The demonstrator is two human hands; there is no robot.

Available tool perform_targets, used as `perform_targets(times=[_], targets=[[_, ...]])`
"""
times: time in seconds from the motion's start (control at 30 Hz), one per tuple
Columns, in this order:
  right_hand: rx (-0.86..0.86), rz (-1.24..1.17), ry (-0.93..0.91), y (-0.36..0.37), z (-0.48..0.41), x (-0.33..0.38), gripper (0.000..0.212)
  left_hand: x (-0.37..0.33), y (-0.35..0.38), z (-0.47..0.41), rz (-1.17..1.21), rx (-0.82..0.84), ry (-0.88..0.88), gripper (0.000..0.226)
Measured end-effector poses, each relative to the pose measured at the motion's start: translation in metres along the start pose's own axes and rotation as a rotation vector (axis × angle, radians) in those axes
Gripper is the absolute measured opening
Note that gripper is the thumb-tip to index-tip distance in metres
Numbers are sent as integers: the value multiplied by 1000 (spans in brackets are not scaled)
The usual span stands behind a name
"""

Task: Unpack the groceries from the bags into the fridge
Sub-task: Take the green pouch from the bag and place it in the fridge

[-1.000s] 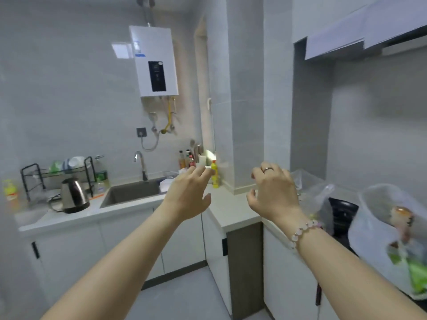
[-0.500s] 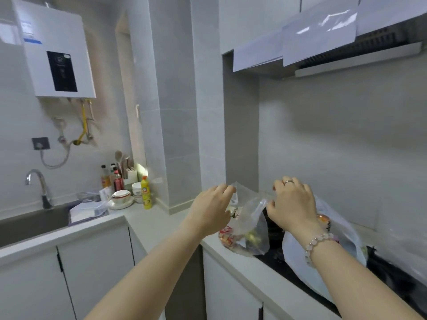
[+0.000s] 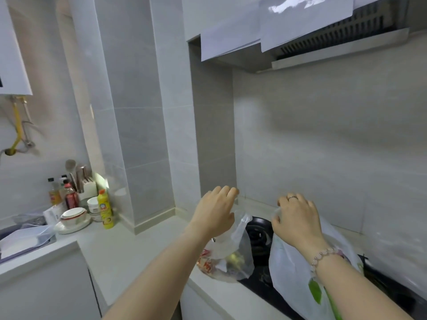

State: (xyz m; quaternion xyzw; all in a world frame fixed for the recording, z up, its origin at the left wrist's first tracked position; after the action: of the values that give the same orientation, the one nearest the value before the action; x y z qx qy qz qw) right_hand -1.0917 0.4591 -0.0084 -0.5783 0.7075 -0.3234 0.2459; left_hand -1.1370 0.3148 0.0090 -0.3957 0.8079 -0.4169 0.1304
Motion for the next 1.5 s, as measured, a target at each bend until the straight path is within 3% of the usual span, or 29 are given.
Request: perform_targets(times=[0.3,0.53,0.67,0.83,1.07,1.17,1.33,1.4,1.5], targets=[[11,151,98,53,-32,-34,33,12,69,-61,92,10,120,50],[45,373,233,69,-60,-96,31,-14,108,-142,224,-50,310,45],[-15,345,288,88,-49,-118,27,-42,144,-171,317,-37,384,45],[93,389,341,123,-13,-151,38,-100,198,-170,417,87,471,41],[283,351,436,178,45,-185,40,-136,276,-141,388,376,388,28],[394,334,440,203,71,-193,39,-147,291,-135,372,419,359,29],[421,303,505,203,83,-217,25,-184,310,-123,389,456,421,26],[476,257,547,210,90,-225,17,-199,320,-114,365,493,465,31],[619,128,599,233,118,-225,21,-209,344,-90,297,642,486,45]])
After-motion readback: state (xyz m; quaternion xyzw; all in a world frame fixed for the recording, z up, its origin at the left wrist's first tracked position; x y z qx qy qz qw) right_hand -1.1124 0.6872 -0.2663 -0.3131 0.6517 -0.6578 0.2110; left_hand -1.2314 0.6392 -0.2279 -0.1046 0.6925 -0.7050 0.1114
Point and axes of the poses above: each hand's wrist, its own z-axis away from the middle knuckle, its own y-axis out of the palm, x = y × z, the point moved 9 cm from there along -z, towards the middle knuckle, and after that the axes turned 7 degrees about -x, right-handed, at the moved point
